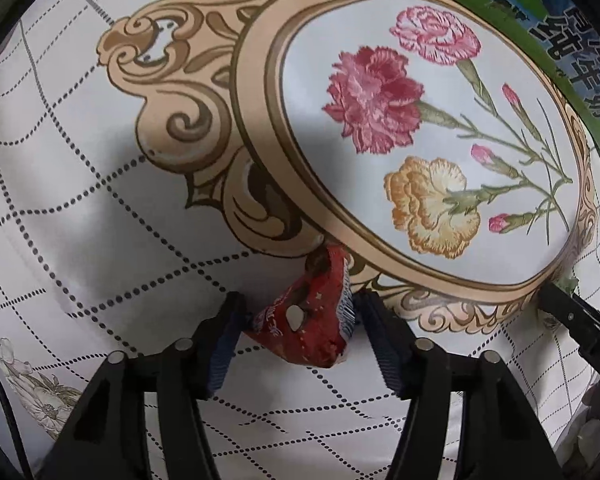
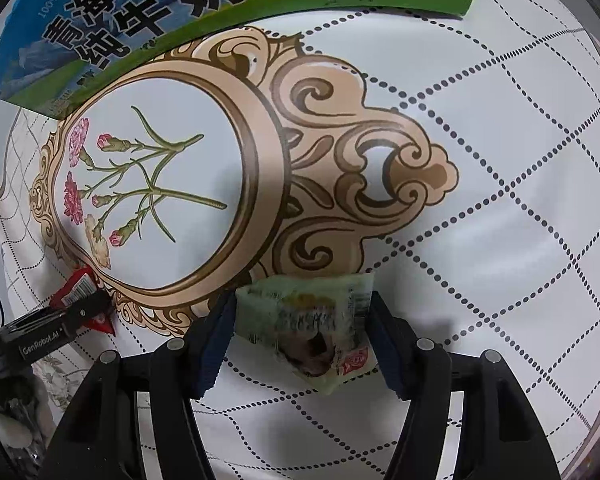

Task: Organize snacks
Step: 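Grasp the small red packet with left tool while right tool grasps the green-white packet, then carry both packets into the box and open both tools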

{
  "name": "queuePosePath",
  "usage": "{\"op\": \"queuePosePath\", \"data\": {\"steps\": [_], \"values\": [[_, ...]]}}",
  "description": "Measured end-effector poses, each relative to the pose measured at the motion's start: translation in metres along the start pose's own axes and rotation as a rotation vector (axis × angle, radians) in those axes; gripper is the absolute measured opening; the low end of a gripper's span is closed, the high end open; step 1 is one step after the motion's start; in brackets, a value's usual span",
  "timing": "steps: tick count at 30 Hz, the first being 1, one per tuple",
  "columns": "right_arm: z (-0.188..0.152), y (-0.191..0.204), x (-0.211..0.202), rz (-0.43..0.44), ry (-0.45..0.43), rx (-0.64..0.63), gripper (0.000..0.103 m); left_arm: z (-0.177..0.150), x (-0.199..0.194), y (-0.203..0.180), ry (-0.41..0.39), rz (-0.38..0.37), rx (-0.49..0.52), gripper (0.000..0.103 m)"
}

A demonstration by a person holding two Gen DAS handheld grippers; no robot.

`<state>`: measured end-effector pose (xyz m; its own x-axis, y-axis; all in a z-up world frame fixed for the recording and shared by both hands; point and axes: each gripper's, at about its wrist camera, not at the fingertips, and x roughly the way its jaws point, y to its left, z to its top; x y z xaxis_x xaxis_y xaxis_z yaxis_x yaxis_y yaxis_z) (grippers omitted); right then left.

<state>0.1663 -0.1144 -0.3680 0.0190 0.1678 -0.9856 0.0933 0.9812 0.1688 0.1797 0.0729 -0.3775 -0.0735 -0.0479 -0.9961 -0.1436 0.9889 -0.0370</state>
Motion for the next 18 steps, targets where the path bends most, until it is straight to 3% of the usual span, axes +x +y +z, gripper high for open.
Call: {"op": "queuePosePath", "data": {"steps": [4, 6, 7, 10, 18], "values": [[0.002, -0.001, 0.0, -0.013, 0.007, -0.007, 0.068, -0.003, 0.002, 0.002, 0.005, -0.012, -0.005, 0.061], [0.002, 0.002, 0.003, -0.021, 0.008, -0.015, 0.069, -0.008, 0.001, 0.002, -0.003, -0.005, -0.009, 0.054], [0.002, 0.002, 0.002, -0.025, 0.007, -0.019, 0.068, -0.01, -0.002, 0.005, -0.005, -0.003, -0.01, 0.044], [0.002, 0.006, 0.004, -0.036, -0.005, -0.033, 0.066, -0.018, -0.013, 0.016, -0.009, -0.02, -0.019, 0.038], [-0.011, 0.018, -0.027, 0.048, -0.041, -0.022, 0.064, -0.033, -0.05, 0.003, -0.071, -0.064, 0.034, 0.037]]}}
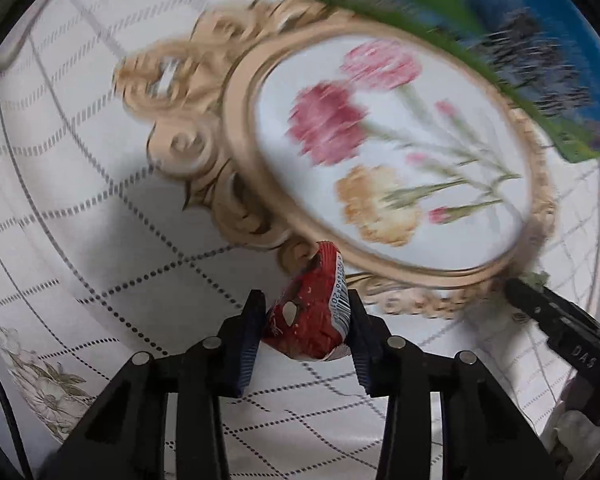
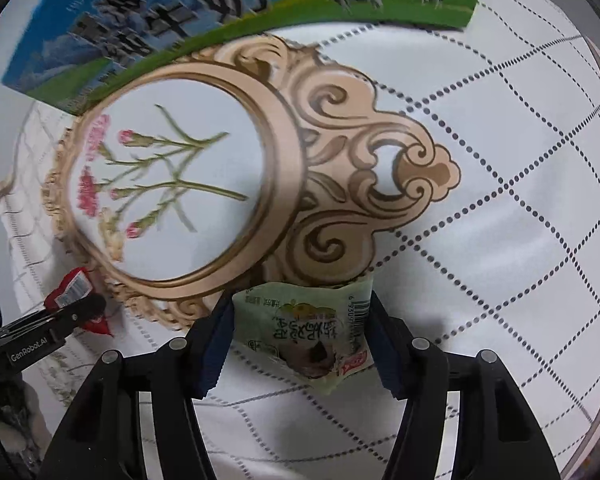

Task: Organize snacks
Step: 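Carry both packets into the box and open both tools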

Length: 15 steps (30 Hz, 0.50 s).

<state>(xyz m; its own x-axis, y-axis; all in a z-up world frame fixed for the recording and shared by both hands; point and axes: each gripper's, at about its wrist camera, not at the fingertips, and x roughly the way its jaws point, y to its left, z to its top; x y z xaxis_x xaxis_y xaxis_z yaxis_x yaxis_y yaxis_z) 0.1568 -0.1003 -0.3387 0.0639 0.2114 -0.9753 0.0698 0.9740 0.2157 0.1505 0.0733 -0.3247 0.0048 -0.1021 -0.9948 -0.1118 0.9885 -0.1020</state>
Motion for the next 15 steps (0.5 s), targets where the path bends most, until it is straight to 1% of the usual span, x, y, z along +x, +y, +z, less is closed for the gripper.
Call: {"op": "queuePosePath", "data": {"steps": [3, 6, 7, 8, 11, 12, 15], "values": [[0.001, 0.01, -0.023, 0.045, -0.033, -0.011, 0.064, 0.003, -0.029, -0.02, -0.056, -0.033, 0.049, 0.037], [0.009, 0.02, -0.055, 0.084, -0.084, -0.026, 0.064, 0.01, -0.063, -0.043, -0.122, -0.078, 0.097, 0.037], [0.014, 0.023, -0.071, 0.103, -0.113, -0.029, 0.064, 0.014, -0.078, -0.053, -0.145, -0.103, 0.116, 0.037], [0.018, 0.026, -0.078, 0.109, -0.126, -0.033, 0.064, 0.022, -0.087, -0.059, -0.159, -0.118, 0.128, 0.037], [0.036, 0.029, -0.117, 0.133, -0.195, -0.049, 0.064, 0.045, -0.117, -0.08, -0.21, -0.152, 0.172, 0.037], [0.044, 0.03, -0.131, 0.133, -0.217, -0.057, 0.064, 0.06, -0.124, -0.092, -0.225, -0.16, 0.183, 0.037], [0.076, 0.031, -0.168, 0.138, -0.286, -0.069, 0.064, 0.093, -0.151, -0.104, -0.277, -0.15, 0.219, 0.037]]}}
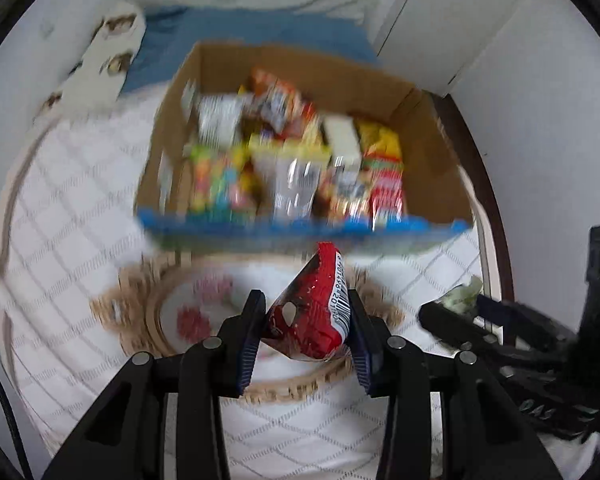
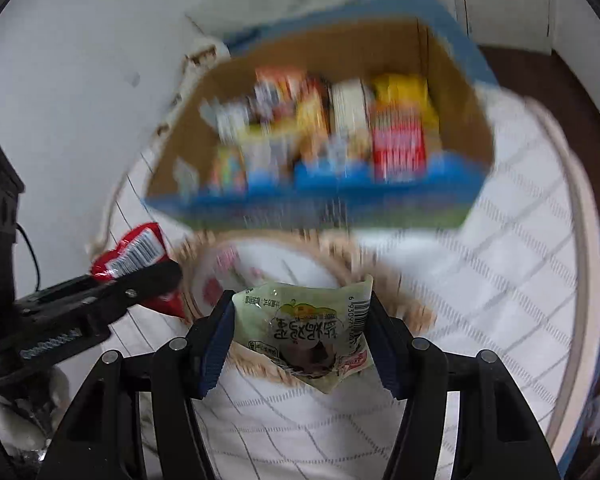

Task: Organize snacks
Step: 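Carry both packets into the box and open both tools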

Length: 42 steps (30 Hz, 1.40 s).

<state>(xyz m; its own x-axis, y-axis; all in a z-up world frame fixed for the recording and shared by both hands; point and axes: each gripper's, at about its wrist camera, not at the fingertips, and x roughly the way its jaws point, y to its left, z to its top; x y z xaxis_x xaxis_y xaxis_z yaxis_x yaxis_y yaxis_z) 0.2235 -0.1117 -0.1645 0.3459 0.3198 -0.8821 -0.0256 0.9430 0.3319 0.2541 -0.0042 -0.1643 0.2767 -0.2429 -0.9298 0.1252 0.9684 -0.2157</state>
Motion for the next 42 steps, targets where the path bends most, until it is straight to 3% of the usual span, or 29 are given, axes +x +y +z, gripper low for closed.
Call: {"op": "queuePosePath", "data": {"steps": [3, 6, 9, 17, 20, 21, 23, 25, 31, 42], "values": [[0.041, -0.002, -0.014, -0.048, -0.057, -0.024, 0.064, 0.034, 0.004, -0.004, -0.02, 0.031, 0.019, 0.037], [0.072, -0.012, -0.009, -0.102, -0.056, -0.025, 0.064, 0.069, 0.011, 0.003, -0.017, 0.083, 0.03, 0.037], [0.096, -0.028, 0.013, -0.159, -0.008, -0.015, 0.064, 0.089, 0.032, 0.016, 0.02, 0.127, 0.031, 0.037], [0.113, -0.07, 0.066, -0.202, 0.109, 0.084, 0.067, 0.108, 0.102, 0.048, 0.165, 0.202, -0.015, 0.038], [0.117, -0.077, 0.076, -0.224, 0.133, 0.1, 0.093, 0.108, 0.115, 0.055, 0.193, 0.199, -0.032, 0.039], [0.117, -0.078, 0.078, -0.235, 0.136, 0.098, 0.097, 0.108, 0.117, 0.056, 0.199, 0.205, -0.036, 0.042], [0.119, -0.076, 0.081, -0.247, 0.141, 0.091, 0.097, 0.108, 0.121, 0.057, 0.199, 0.214, -0.038, 0.071], [0.119, -0.073, 0.085, -0.266, 0.151, 0.08, 0.098, 0.108, 0.121, 0.057, 0.178, 0.224, -0.033, 0.089], [0.115, -0.063, 0.091, -0.303, 0.156, 0.052, 0.101, 0.107, 0.119, 0.054, 0.164, 0.204, -0.039, 0.096], [0.111, -0.056, 0.081, -0.309, 0.114, 0.048, 0.101, 0.102, 0.093, 0.039, 0.086, 0.216, -0.02, 0.096]]}}
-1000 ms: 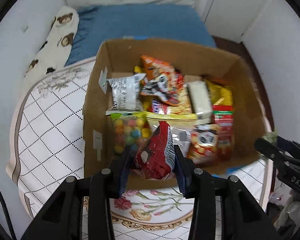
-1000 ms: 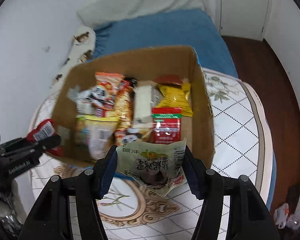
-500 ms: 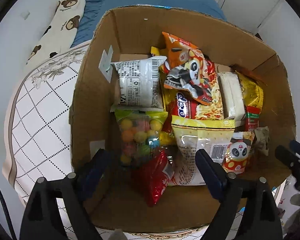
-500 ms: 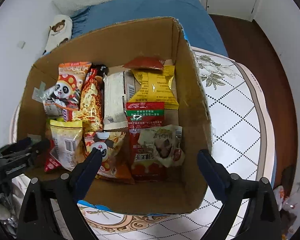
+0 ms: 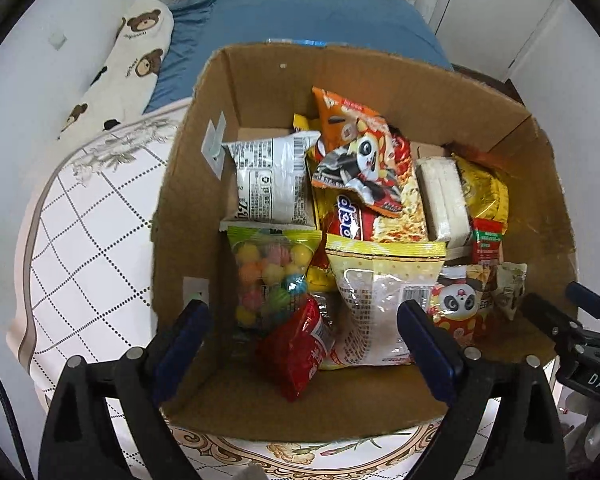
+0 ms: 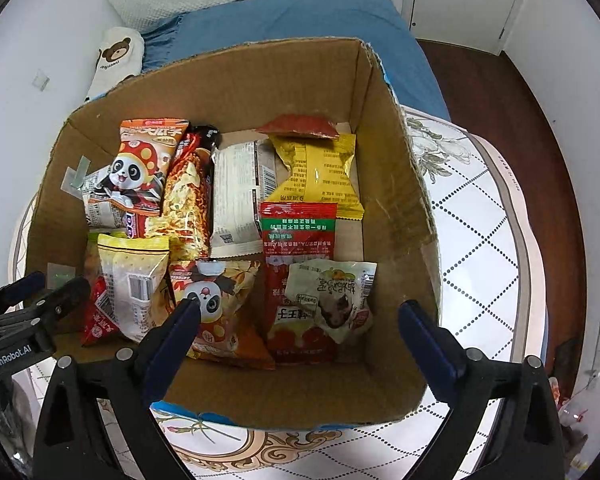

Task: Organize snacks

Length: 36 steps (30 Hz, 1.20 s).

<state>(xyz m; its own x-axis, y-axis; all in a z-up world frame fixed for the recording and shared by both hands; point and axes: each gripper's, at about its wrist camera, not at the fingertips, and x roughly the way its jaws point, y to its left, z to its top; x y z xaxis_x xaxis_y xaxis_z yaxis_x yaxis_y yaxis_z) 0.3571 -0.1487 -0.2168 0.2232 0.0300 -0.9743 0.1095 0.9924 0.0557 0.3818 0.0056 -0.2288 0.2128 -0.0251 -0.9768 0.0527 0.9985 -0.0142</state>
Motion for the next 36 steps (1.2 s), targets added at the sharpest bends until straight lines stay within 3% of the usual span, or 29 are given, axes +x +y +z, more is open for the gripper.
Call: {"op": "queuePosePath", "data": {"steps": [14, 36], "values": [[-0.04, 0.014, -0.075, -0.026, -0.164, -0.063, 0.101, -0.041, -0.078, -0.007, -0.176, -0.022, -0.01, 0.096], [-0.174, 0.03, -0.258, 0.029, -0.451, -0.106, 0.102, -0.167, -0.228, -0.002, -0.433, 0.01, -0.019, 0.096]]}}
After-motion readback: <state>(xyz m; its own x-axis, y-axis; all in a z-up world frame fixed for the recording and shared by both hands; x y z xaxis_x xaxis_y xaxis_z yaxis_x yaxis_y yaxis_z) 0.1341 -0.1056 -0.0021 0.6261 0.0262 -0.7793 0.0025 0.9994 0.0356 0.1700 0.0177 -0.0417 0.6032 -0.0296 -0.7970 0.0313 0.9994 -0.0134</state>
